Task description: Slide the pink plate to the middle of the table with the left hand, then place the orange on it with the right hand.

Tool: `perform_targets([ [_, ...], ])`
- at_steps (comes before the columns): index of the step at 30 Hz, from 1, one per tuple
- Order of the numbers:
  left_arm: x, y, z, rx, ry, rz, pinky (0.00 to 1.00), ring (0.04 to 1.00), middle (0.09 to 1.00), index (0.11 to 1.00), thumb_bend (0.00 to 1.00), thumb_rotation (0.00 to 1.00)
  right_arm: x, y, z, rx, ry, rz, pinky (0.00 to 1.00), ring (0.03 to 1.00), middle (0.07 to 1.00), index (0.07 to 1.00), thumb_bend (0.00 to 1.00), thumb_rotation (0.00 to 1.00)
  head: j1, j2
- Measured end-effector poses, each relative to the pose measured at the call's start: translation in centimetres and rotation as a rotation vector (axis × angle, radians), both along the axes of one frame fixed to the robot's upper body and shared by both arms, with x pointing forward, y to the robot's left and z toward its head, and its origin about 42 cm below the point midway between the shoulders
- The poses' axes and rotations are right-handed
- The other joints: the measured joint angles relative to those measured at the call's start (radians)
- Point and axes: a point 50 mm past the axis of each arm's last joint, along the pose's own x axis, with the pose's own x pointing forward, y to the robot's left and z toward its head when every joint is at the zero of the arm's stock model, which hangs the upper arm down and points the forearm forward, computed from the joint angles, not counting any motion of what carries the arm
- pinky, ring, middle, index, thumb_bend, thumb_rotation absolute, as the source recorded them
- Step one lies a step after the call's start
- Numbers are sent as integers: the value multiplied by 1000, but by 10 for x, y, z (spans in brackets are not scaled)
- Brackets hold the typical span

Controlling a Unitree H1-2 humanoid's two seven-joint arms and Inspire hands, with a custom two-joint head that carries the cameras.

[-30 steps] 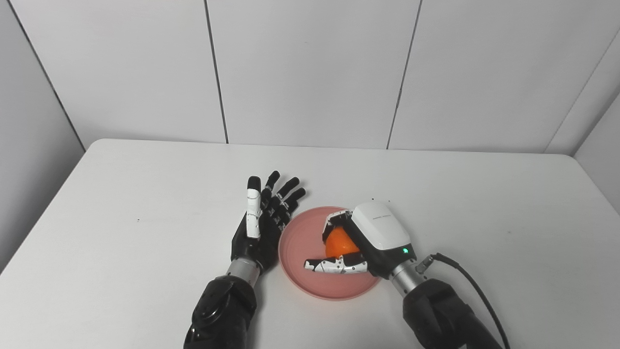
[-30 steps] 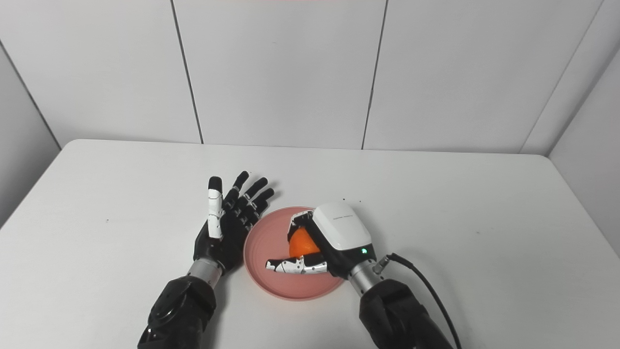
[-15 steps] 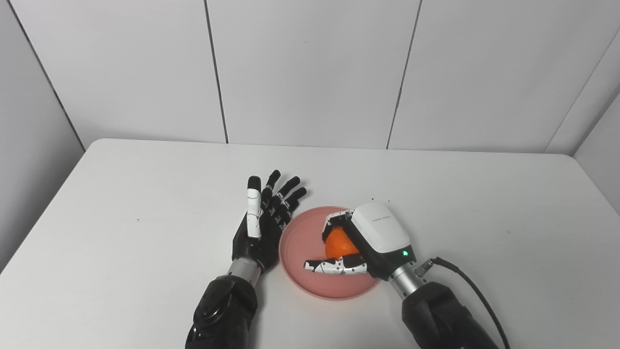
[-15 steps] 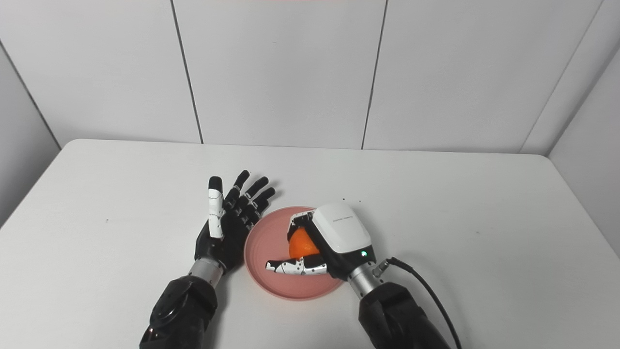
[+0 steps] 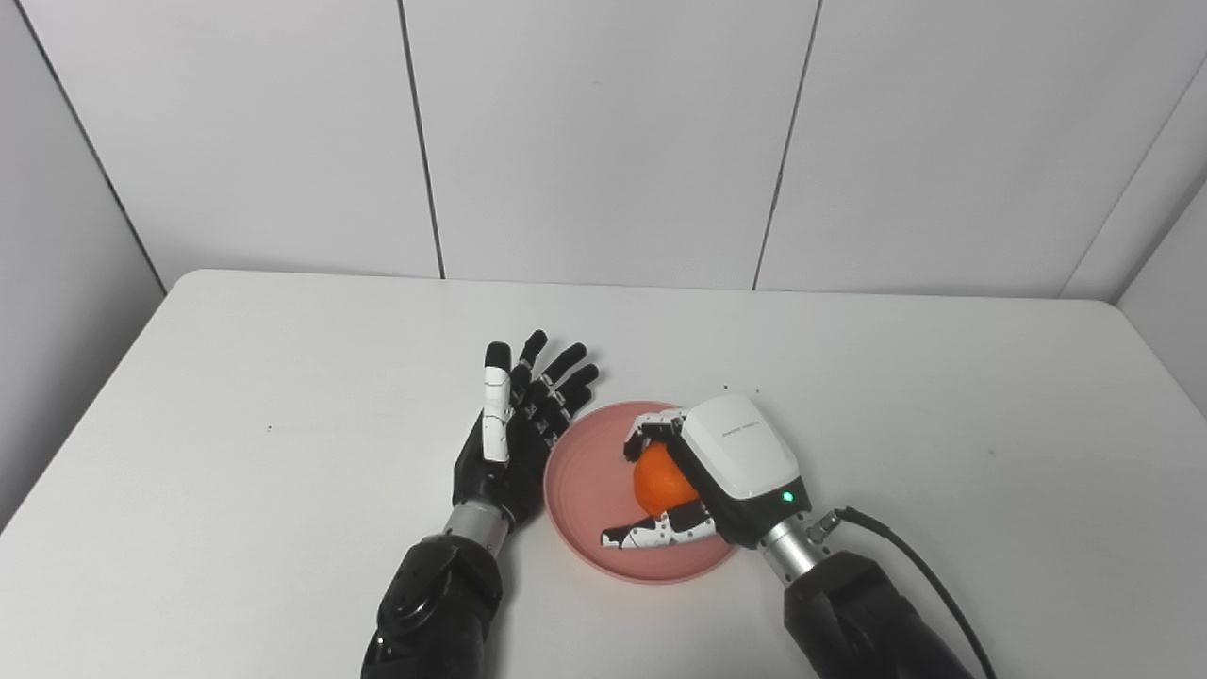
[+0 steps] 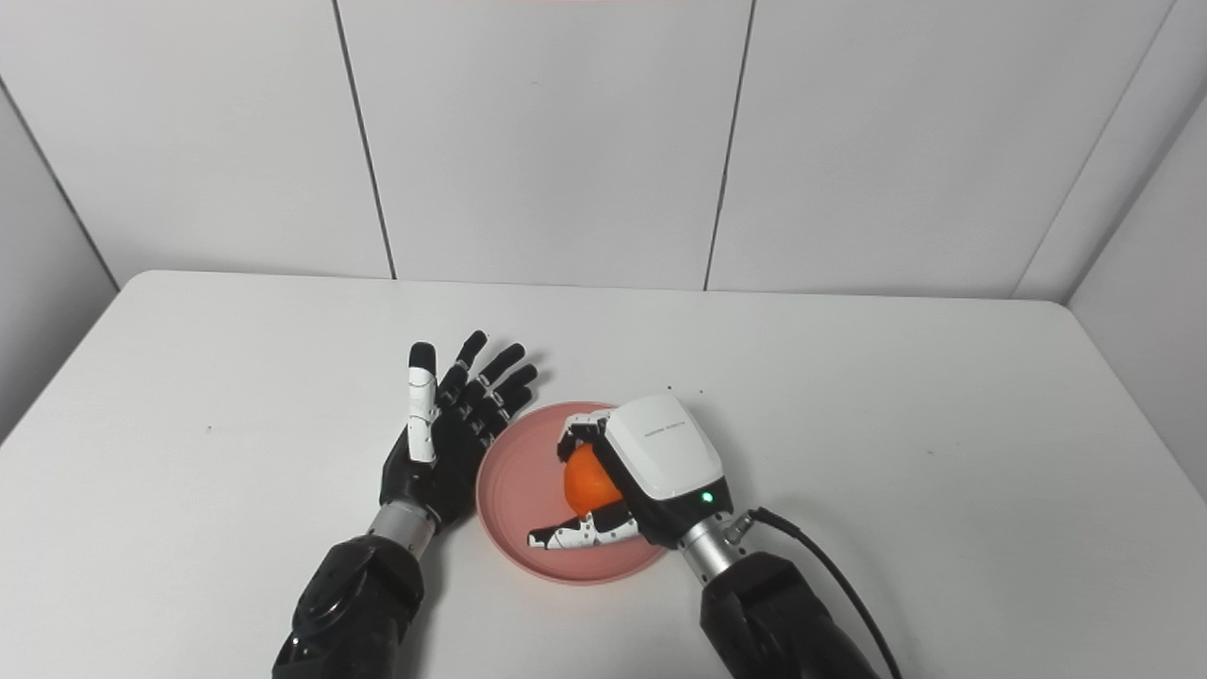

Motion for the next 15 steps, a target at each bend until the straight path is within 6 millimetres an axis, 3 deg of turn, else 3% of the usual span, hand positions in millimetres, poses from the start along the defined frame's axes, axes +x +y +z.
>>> perform_targets([
  [4, 0, 0, 0, 0, 0, 0, 974, 843, 865, 1000, 923, 866, 1, -1, -2, -16, 9, -1, 686, 724, 746, 695, 814, 670, 0, 0],
  [15, 1, 0, 1, -2, -1, -2, 971, 842, 856, 1000, 924, 868, 2, -2, -2, -18, 13, -2, 724, 733, 748, 705, 794, 641, -2, -2],
])
